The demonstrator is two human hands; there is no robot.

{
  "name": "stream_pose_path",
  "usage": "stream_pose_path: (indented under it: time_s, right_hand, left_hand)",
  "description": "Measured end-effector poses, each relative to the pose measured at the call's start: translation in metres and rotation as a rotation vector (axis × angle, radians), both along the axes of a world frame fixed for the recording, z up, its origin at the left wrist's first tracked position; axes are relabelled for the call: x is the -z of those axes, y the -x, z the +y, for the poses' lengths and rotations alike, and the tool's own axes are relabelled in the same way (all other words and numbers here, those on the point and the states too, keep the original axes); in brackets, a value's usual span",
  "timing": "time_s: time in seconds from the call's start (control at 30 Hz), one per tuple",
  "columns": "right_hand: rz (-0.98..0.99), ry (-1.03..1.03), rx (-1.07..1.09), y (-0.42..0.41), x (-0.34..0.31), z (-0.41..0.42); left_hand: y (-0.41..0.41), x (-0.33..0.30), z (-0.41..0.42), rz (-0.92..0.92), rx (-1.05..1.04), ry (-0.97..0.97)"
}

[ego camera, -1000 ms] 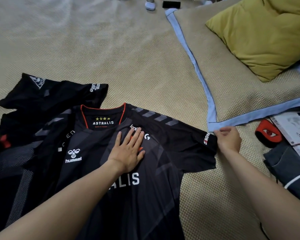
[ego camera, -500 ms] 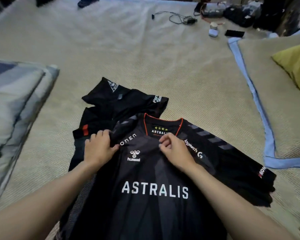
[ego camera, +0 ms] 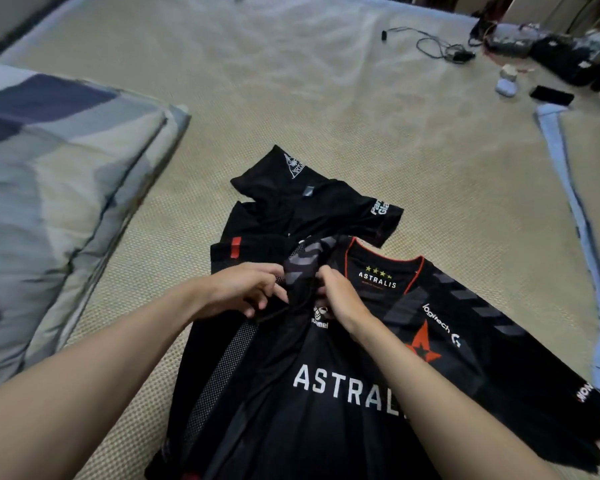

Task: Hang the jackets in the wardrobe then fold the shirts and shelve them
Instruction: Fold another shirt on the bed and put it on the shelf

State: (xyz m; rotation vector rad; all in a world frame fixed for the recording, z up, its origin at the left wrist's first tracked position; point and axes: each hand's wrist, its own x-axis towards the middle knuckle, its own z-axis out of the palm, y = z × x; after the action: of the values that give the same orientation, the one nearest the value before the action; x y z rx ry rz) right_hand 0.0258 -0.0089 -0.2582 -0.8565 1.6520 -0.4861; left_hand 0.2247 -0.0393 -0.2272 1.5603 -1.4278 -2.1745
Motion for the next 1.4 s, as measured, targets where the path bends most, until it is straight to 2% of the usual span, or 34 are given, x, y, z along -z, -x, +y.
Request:
stream_pose_path:
  time_s: [0.1, 0.2, 0.33, 0.4, 0.47, 0.57, 0.63, 0.7, 0.73, 0.83, 1.03, 1.13, 1.2, 1.3, 1.4]
  right_hand:
    - [-0.057, -0.032, 0.041, 0.003, -0.003, -0.002]
    - [-0.130, -0.035, 0.052, 0.007, -0.004, -0.003]
    - [0.003, 0.074, 0.087, 0.006, 0.006, 0.000]
    - [0.025, 0.081, 0.103, 0.008, 0.013, 0.000]
    - [0.019, 0.069, 0.111, 0.009, 0.013, 0.000]
    - [-0.021, 0.053, 0.152, 0.010, 0.010, 0.002]
    - [-0.091, 0.006, 0.194, 0.009, 0.009, 0.003]
    - [-0.136, -0.042, 0.250, 0.006, 0.007, 0.003]
    - [-0.150, -0.056, 0.281, 0.005, 0.006, 0.003]
    - [-0.132, -0.059, 0.329, 0.005, 0.004, 0.005]
    - [0.045, 0.034, 0.205, 0.000, 0.011, 0.009]
    - [0.128, 0.055, 0.134, -0.009, 0.008, 0.008]
    - [0.143, 0.056, 0.079, -0.015, 0.005, 0.008]
    - [0.201, 0.073, -0.060, -0.026, -0.001, 0.011]
    - [0.319, 0.161, -0.147, -0.036, -0.003, 0.016]
  left_hand:
    - [0.001, 0.005, 0.004, -0.061, 0.074, 0.203]
    - [0.006, 0.020, 0.014, -0.095, 0.023, 0.277]
    - [0.011, 0.037, 0.017, -0.303, 0.116, 0.424]
    - [0.008, 0.040, 0.018, -0.317, 0.093, 0.435]
    - [0.003, 0.038, 0.016, -0.313, -0.048, 0.411]
    - [-0.007, 0.025, 0.012, -0.196, -0.141, 0.268]
    - [-0.008, 0.018, 0.015, -0.192, 0.028, 0.236]
    - [-0.004, 0.022, 0.020, -0.335, 0.201, 0.351]
    - [-0.002, 0.024, 0.021, -0.409, 0.220, 0.421]
    - [-0.006, 0.023, 0.021, -0.490, 0.063, 0.507]
    - [-0.029, -0.002, 0.024, -0.401, -0.512, 0.502]
    - [-0.042, -0.015, 0.027, -0.430, -0.735, 0.628]
    - [-0.052, -0.019, 0.029, -0.518, -0.825, 0.706]
    - [-0.079, -0.005, 0.028, -0.641, -0.886, 0.707]
    - [-0.107, 0.012, 0.028, -0.767, -0.824, 0.689]
